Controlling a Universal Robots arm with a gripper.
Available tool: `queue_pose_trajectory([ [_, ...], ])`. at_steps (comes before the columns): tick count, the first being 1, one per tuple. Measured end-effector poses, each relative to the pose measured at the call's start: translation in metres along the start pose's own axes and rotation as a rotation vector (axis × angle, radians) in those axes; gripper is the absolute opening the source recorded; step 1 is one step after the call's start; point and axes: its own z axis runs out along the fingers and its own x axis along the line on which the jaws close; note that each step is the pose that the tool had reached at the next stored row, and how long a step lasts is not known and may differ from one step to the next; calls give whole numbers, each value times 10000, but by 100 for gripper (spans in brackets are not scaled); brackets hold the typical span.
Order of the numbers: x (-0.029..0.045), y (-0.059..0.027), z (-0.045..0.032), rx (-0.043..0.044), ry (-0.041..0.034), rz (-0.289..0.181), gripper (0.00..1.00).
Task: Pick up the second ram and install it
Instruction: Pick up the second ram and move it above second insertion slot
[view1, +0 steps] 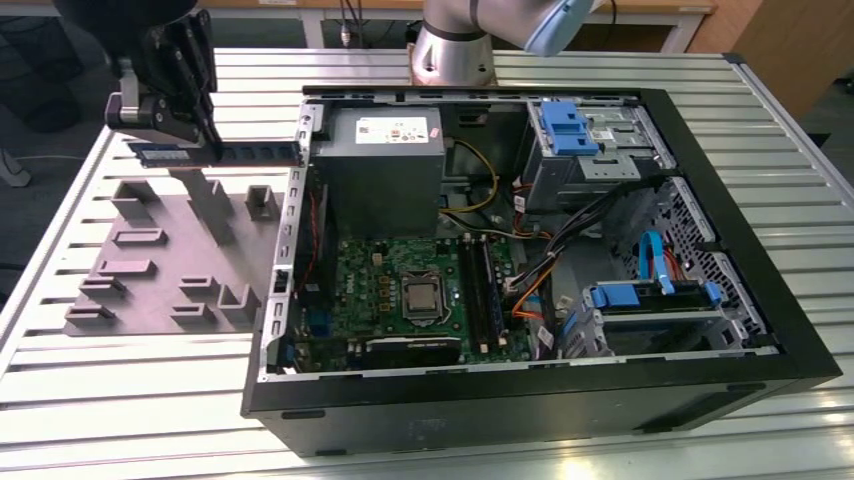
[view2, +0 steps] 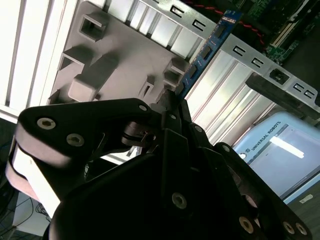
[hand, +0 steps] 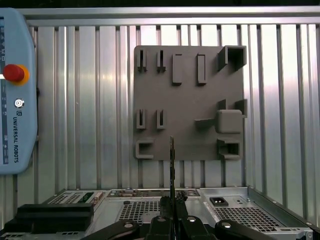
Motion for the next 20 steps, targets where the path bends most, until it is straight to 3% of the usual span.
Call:
queue_pose_trajectory([
  [1,0,-6,0,0,0,0,14],
  [2,-3,-83,-1,-1,-1,0,14],
  [20,-7,-181,-3,0,-1,0,14],
])
